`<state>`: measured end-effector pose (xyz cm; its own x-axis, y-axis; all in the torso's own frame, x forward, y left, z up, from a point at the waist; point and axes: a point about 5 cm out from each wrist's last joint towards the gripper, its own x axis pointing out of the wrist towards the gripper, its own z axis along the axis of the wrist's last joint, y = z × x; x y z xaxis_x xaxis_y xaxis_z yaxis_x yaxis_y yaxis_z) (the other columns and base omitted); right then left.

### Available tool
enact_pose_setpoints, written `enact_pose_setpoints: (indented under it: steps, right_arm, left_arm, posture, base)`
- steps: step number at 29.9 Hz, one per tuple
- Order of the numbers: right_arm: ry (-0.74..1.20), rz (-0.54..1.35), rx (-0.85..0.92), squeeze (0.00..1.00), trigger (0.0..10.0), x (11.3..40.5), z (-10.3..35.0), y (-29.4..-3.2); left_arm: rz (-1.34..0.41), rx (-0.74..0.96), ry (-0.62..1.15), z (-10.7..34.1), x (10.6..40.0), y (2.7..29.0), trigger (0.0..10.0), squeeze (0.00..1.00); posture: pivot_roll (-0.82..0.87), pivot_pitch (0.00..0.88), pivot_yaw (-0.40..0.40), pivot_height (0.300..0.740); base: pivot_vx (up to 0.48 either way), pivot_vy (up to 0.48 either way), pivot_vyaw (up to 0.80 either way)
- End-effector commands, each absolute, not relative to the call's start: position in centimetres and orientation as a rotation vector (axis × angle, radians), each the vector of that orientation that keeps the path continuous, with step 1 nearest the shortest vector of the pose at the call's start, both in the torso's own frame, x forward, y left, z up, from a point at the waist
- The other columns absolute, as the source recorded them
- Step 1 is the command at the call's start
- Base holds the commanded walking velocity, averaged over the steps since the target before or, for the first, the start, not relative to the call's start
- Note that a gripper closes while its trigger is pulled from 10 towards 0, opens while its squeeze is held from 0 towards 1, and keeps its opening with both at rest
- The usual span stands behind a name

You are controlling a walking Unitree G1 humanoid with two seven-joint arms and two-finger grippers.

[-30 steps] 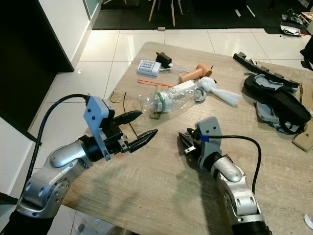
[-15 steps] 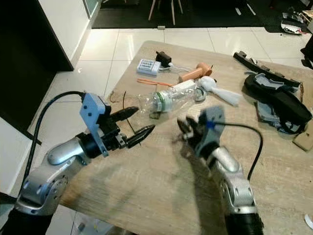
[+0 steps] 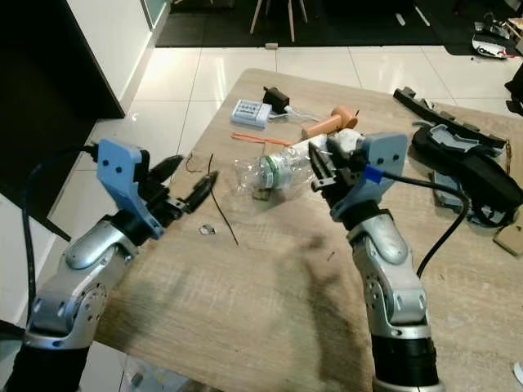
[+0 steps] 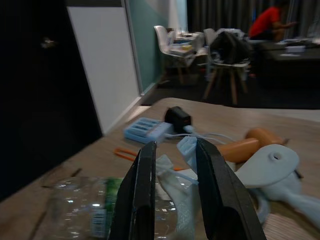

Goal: Picking trash to rubbish bin

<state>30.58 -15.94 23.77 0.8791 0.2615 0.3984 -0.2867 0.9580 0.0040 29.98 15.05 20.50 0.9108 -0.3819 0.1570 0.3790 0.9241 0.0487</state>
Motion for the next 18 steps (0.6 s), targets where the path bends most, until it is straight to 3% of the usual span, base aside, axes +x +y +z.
enact_pose_setpoints:
  steps: [1, 18]
  right_arm:
    - [-0.389, 0.250, 0.045, 0.00, 10.0, 30.7, 23.2, -16.5]
    - [-0.358, 0.198, 0.084, 0.00, 10.0, 30.5, 22.0, -16.1]
  left_arm:
    - [-0.364, 0.017, -0.130, 19.7, 29.9, 15.1, 10.0, 0.00]
    - [-0.400, -0.026, -0.139, 19.6, 29.4, 13.8, 10.0, 0.00]
  posture:
    - [-0.01, 0.155, 0.037, 0.740]
    - [-0.01, 0.154, 0.040, 0.740]
  base:
    - [0.000, 0.000, 0.00]
    - [0.000, 0.000, 0.00]
